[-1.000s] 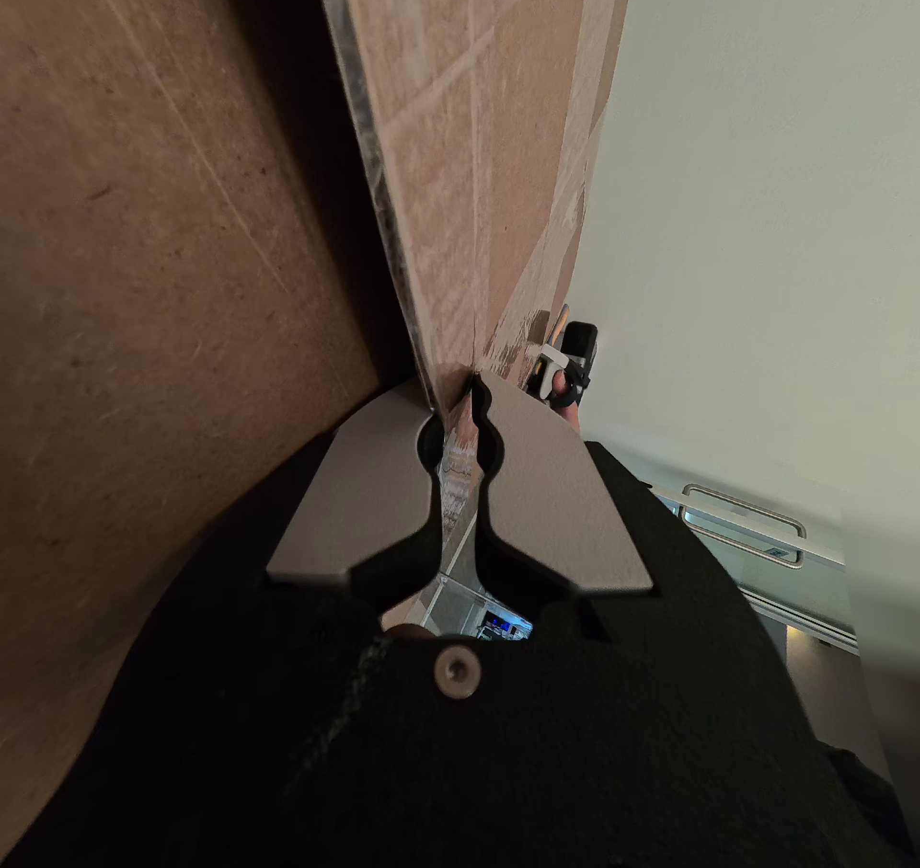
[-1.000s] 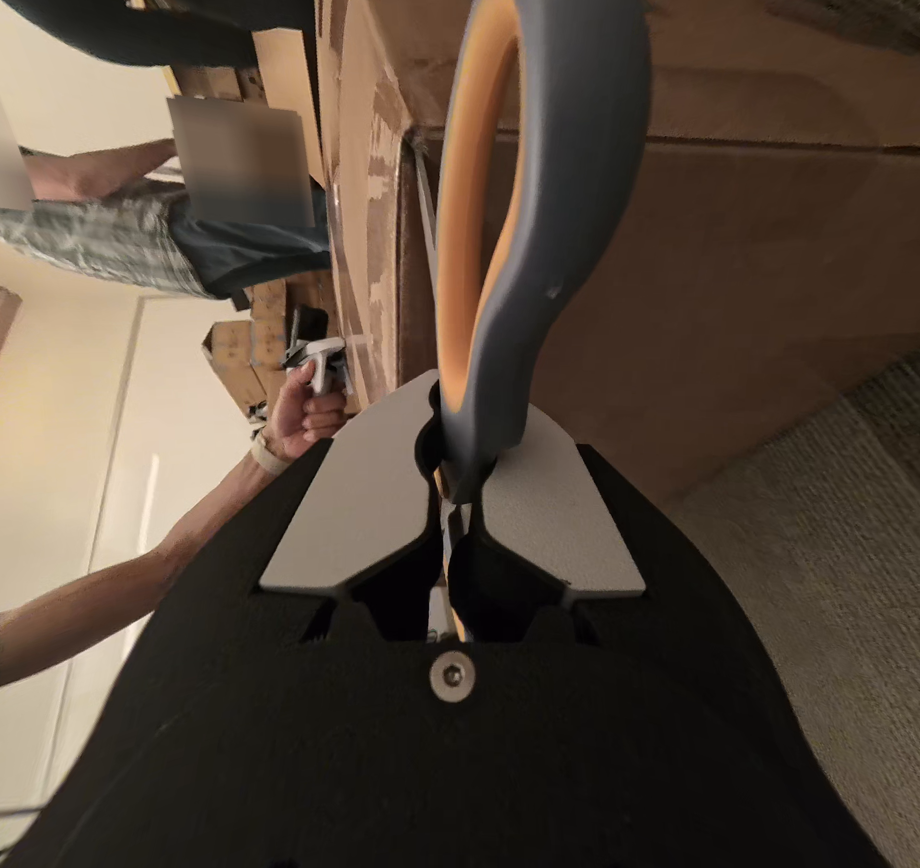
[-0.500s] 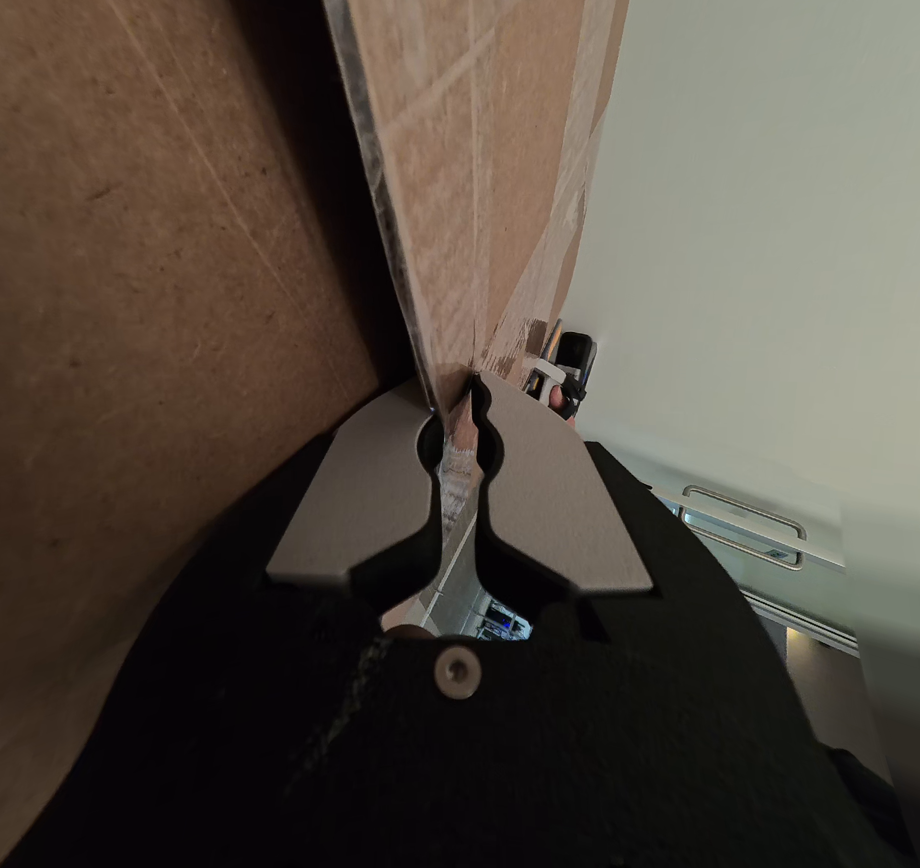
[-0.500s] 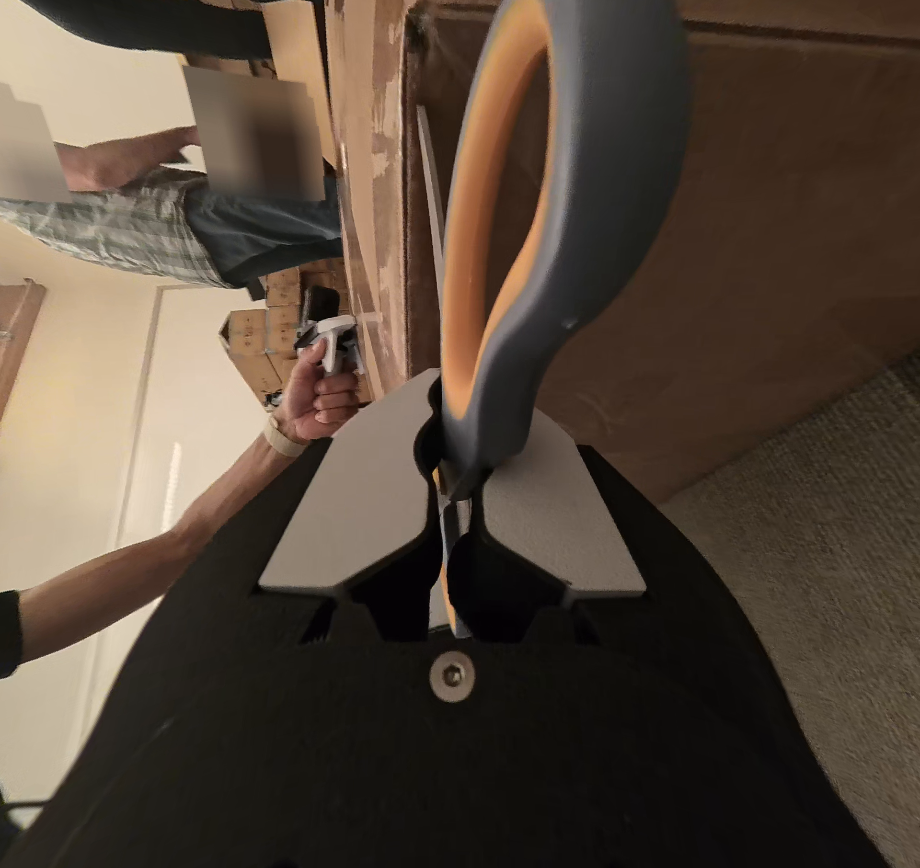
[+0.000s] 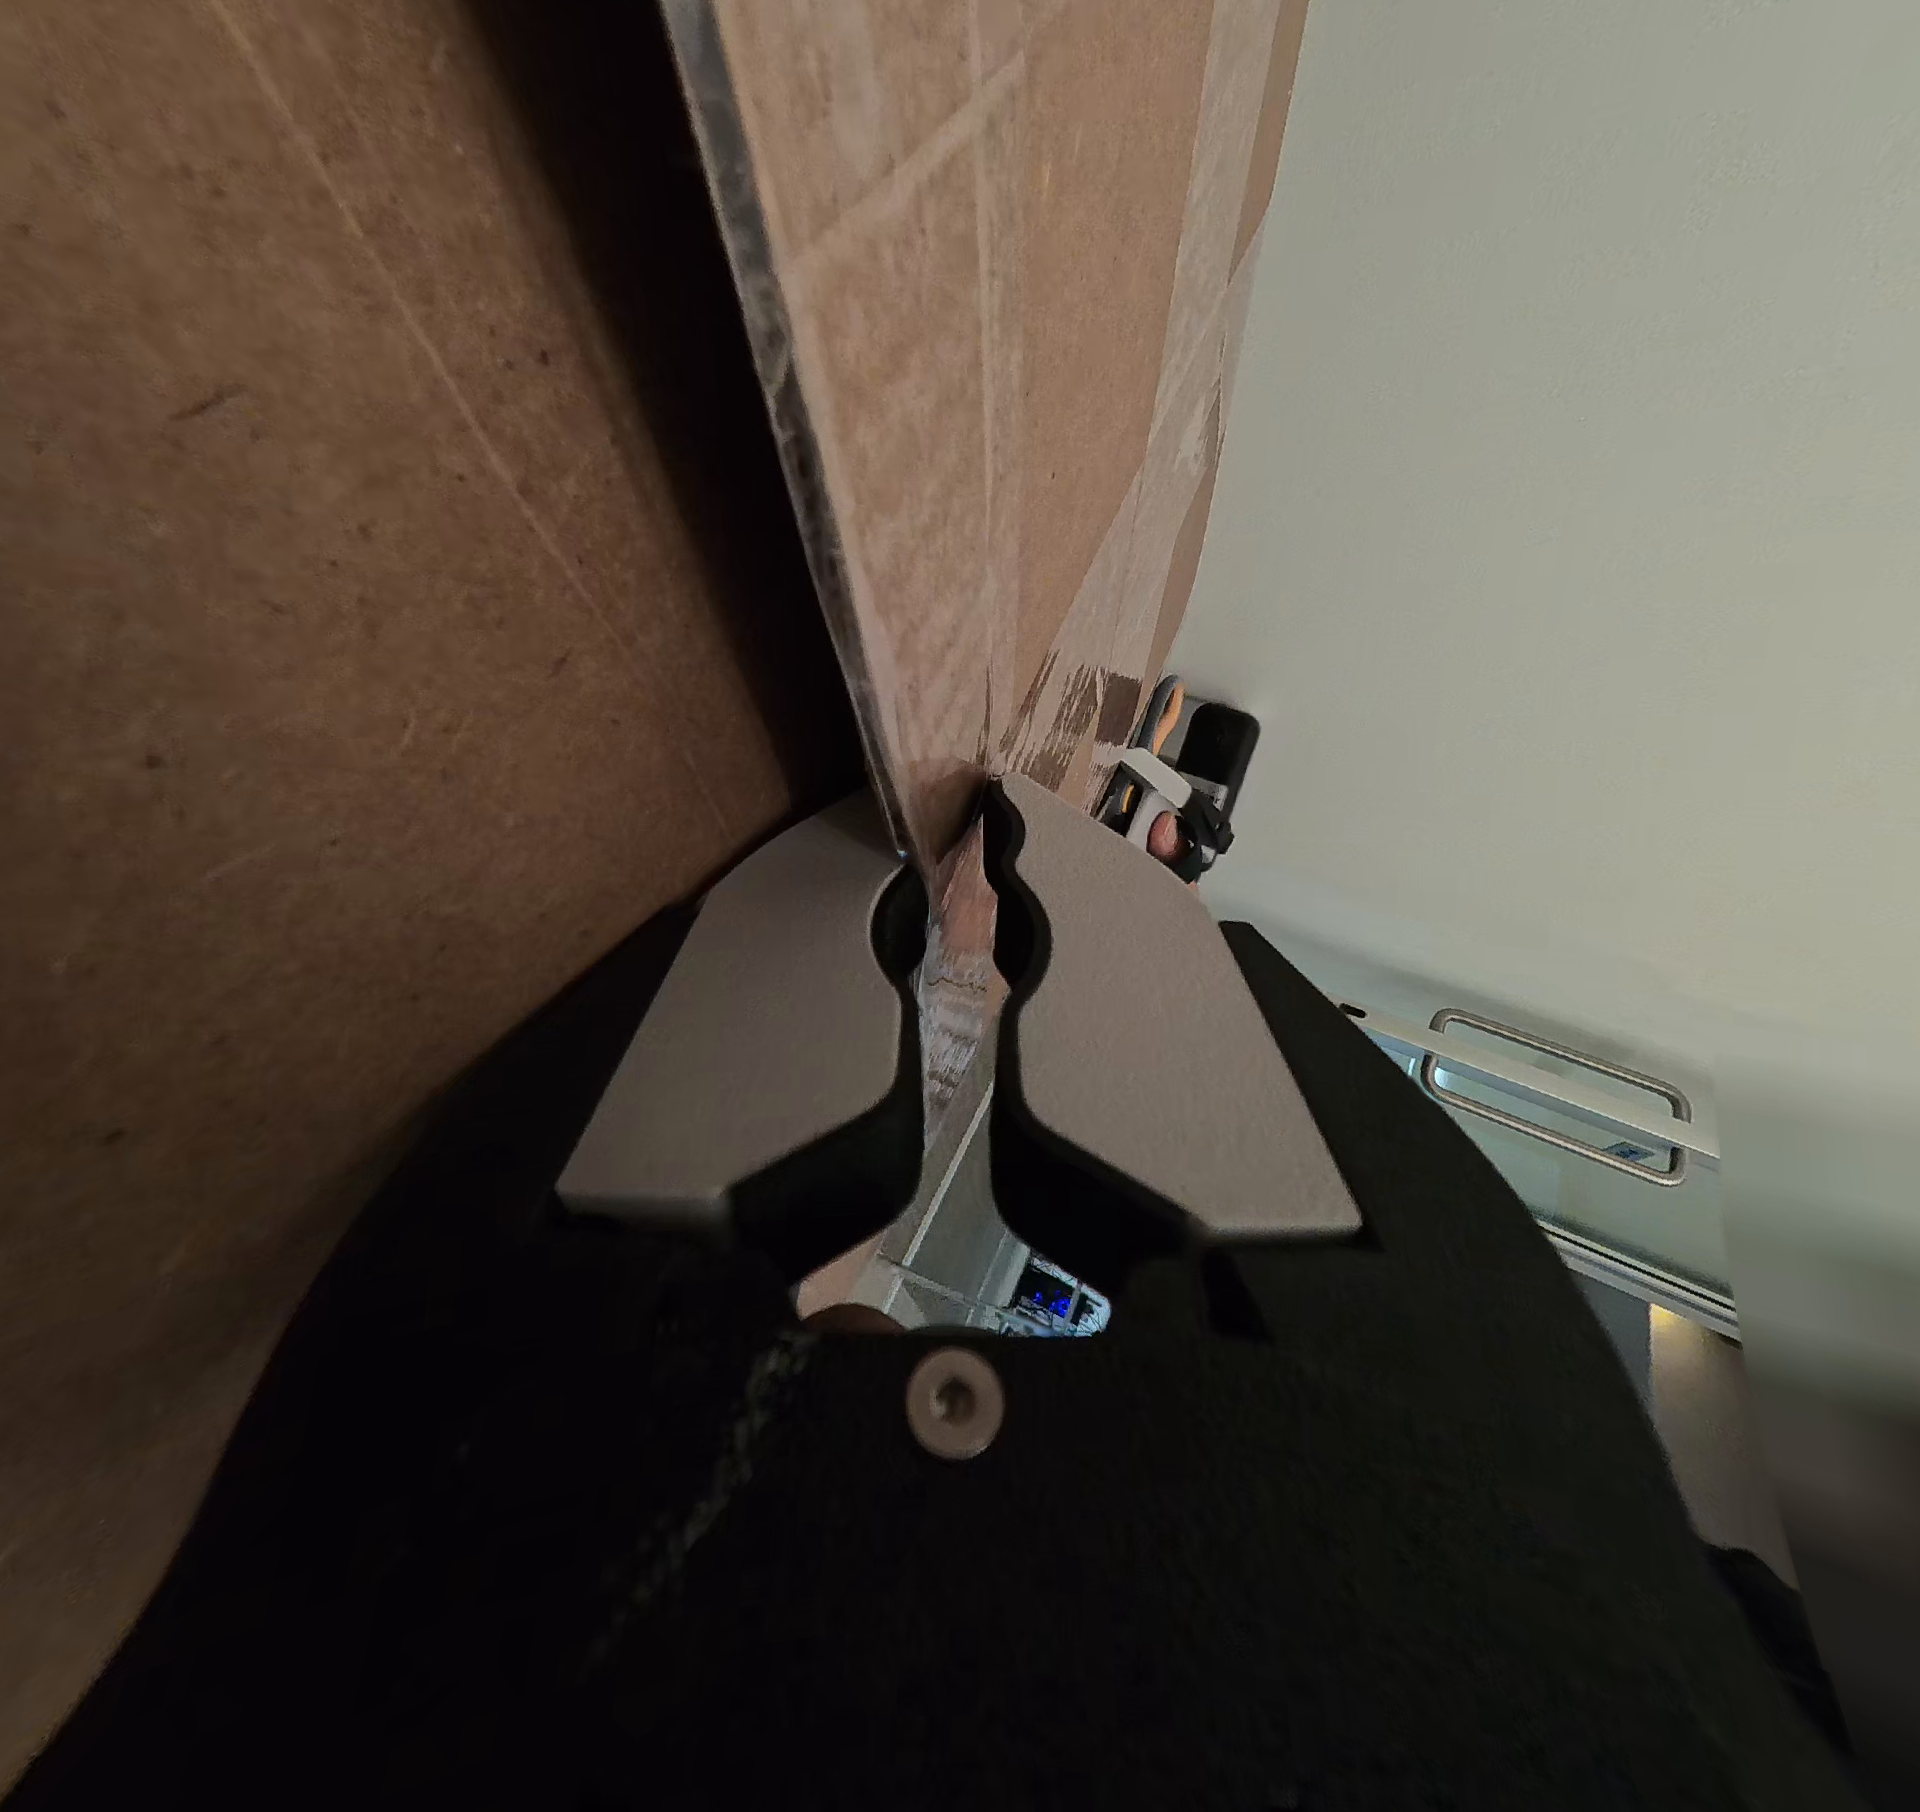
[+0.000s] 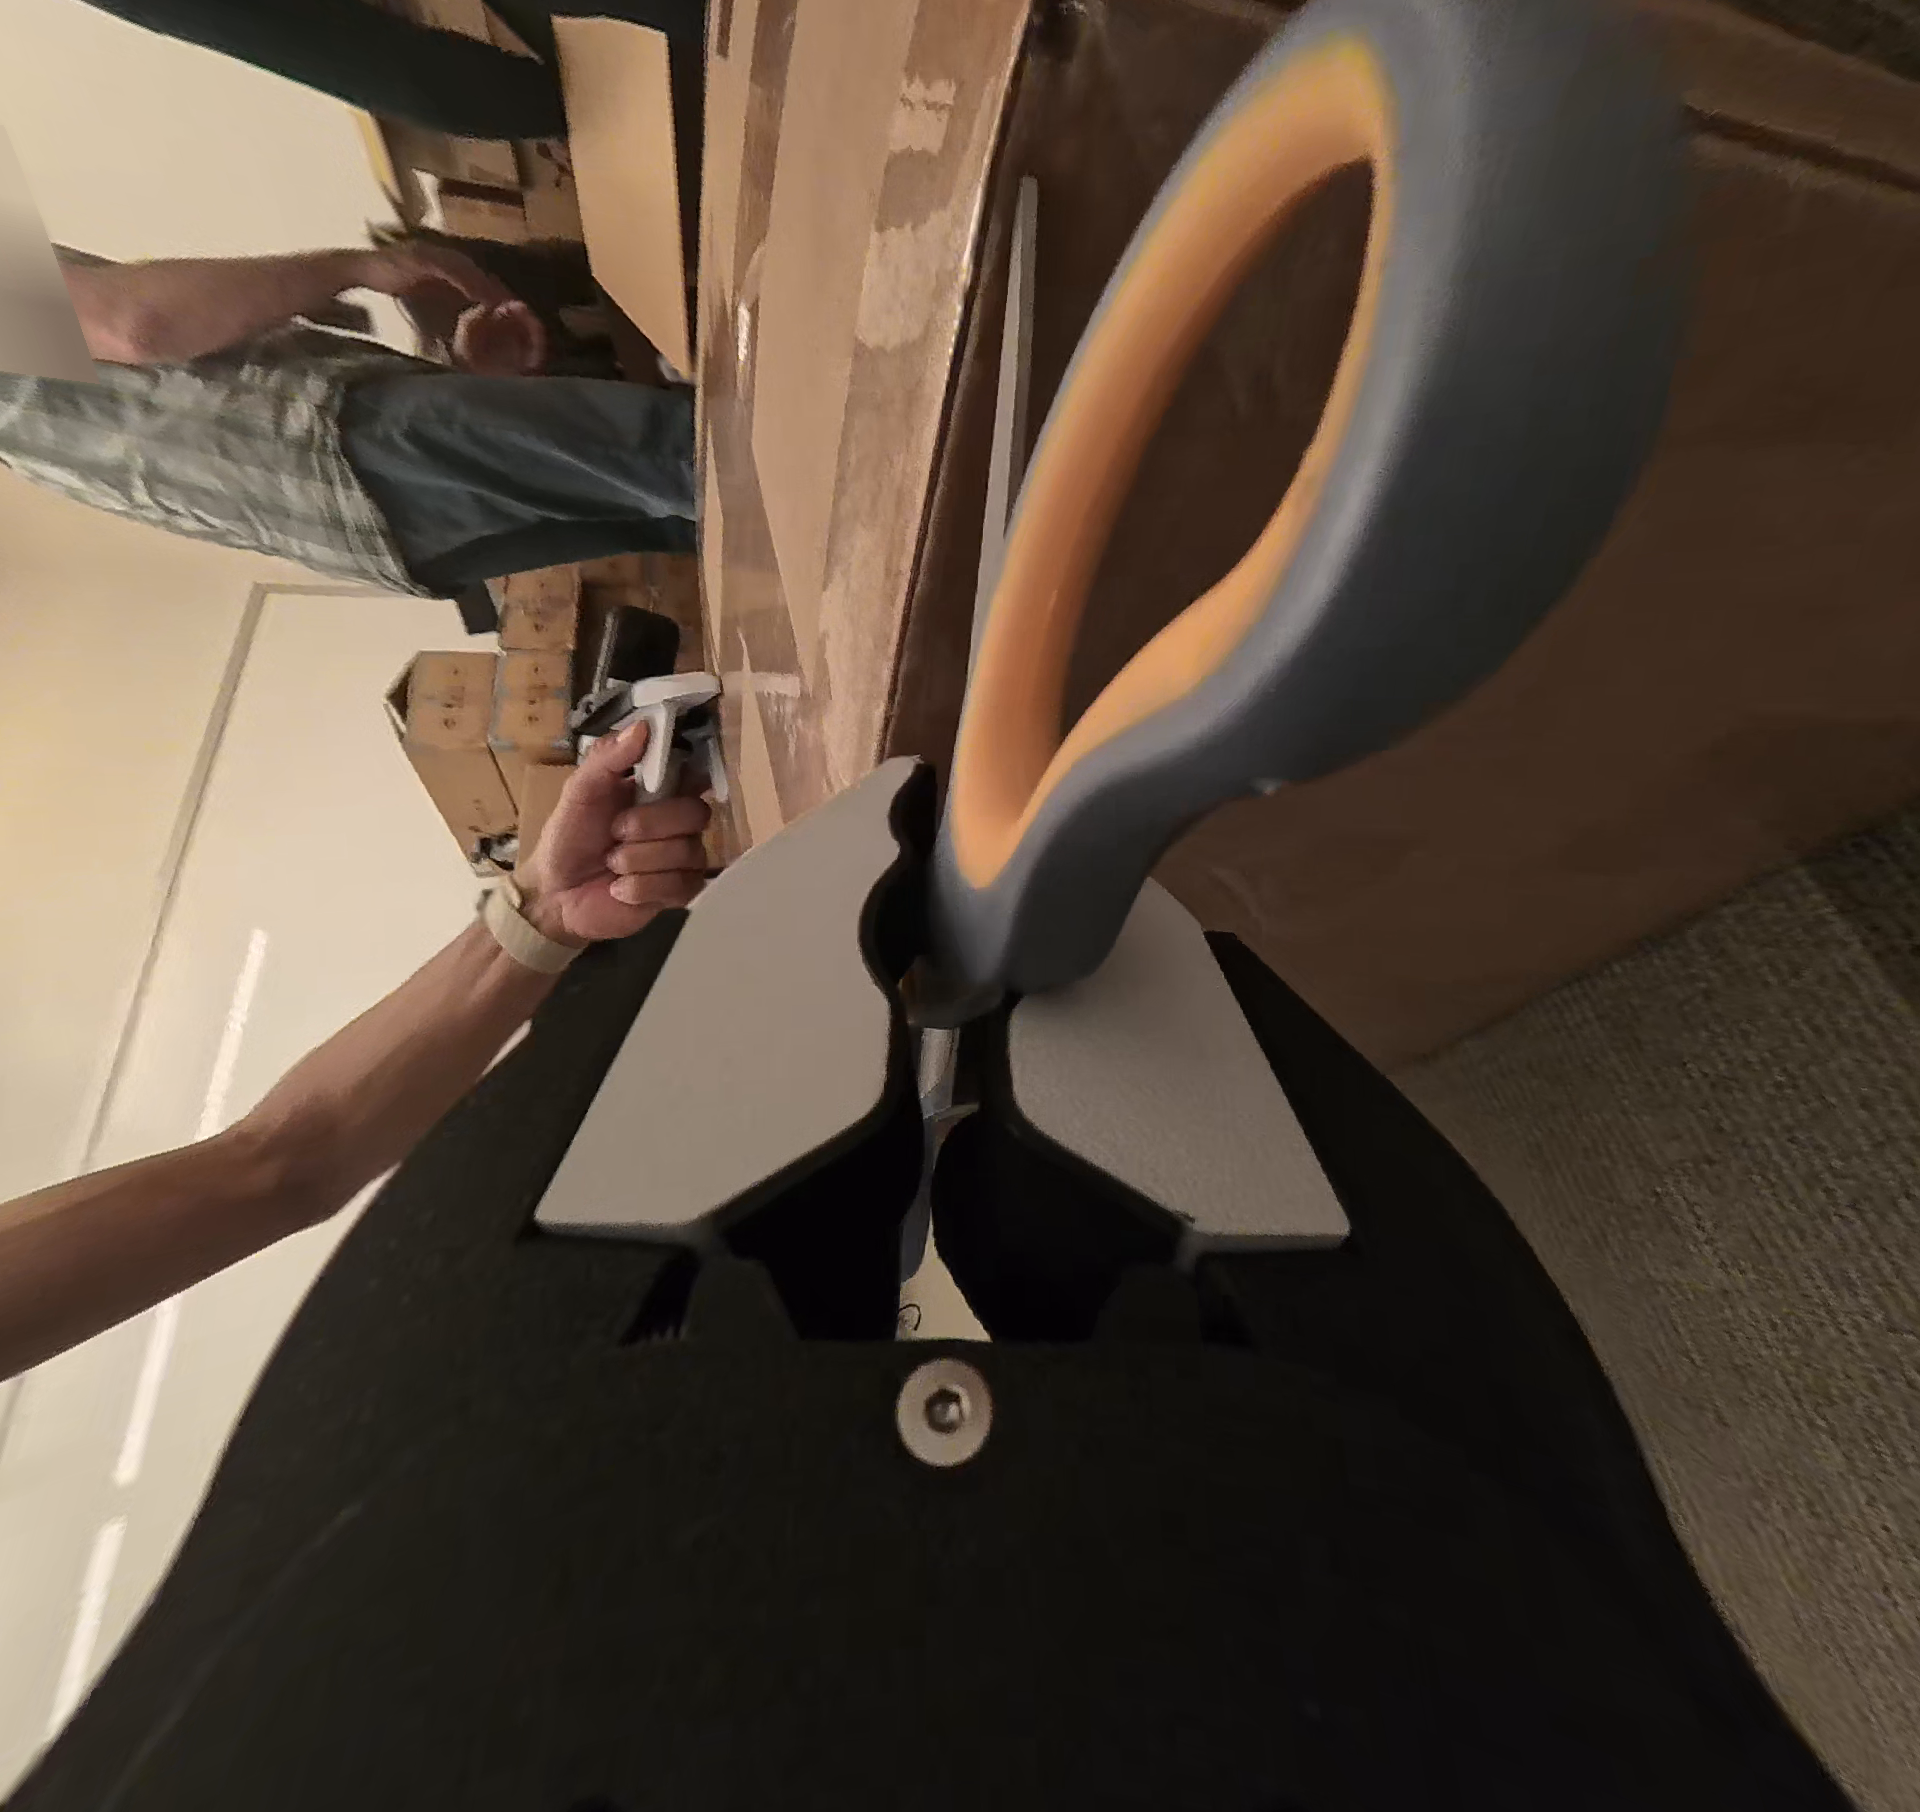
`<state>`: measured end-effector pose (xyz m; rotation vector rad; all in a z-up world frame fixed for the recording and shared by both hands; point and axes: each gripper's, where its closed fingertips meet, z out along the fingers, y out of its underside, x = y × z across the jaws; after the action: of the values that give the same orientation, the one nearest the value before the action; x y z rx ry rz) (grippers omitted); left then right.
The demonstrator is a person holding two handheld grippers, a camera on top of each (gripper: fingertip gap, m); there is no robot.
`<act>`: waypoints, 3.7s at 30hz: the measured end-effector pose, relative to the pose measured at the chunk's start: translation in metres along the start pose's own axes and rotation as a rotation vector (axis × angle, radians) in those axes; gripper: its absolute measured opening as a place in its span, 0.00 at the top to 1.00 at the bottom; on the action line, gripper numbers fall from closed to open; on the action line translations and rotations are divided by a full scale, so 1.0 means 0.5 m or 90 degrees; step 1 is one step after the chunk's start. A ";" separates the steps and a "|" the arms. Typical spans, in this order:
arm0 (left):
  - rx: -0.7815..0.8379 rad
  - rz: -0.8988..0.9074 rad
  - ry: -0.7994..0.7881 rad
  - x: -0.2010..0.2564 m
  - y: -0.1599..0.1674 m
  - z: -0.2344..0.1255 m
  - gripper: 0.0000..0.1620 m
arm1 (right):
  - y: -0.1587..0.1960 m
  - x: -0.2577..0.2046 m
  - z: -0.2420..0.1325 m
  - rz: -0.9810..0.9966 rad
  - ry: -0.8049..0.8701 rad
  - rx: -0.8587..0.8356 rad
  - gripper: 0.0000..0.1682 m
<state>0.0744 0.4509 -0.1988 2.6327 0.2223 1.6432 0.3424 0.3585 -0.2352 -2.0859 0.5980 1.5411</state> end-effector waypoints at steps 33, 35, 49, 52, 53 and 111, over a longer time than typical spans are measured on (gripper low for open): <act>0.075 -0.029 0.042 0.006 0.002 -0.006 0.94 | 0.386 -0.069 0.118 0.168 -0.116 0.113 0.97; 0.088 -0.049 0.044 0.009 0.003 -0.007 0.92 | 0.408 -0.080 0.114 0.177 -0.127 0.135 0.97; 0.064 -0.056 -0.012 -0.012 0.044 -0.026 0.95 | 0.487 -0.167 0.072 0.165 -0.128 0.173 0.98; 0.038 -0.050 -0.003 -0.015 0.120 -0.064 0.98 | 0.489 -0.186 0.073 0.081 -0.035 0.125 0.97; 0.039 -0.037 0.007 -0.004 0.146 -0.086 0.99 | 0.492 -0.188 0.079 0.043 0.007 0.101 0.98; 0.096 0.554 -0.131 0.142 -0.185 -0.516 0.74 | 0.420 -0.346 0.374 -0.030 0.571 0.329 0.58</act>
<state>-0.1359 0.5391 -0.0310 3.2148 -0.9683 1.4907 0.0288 0.3169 -0.1411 -2.2374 1.0898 0.2706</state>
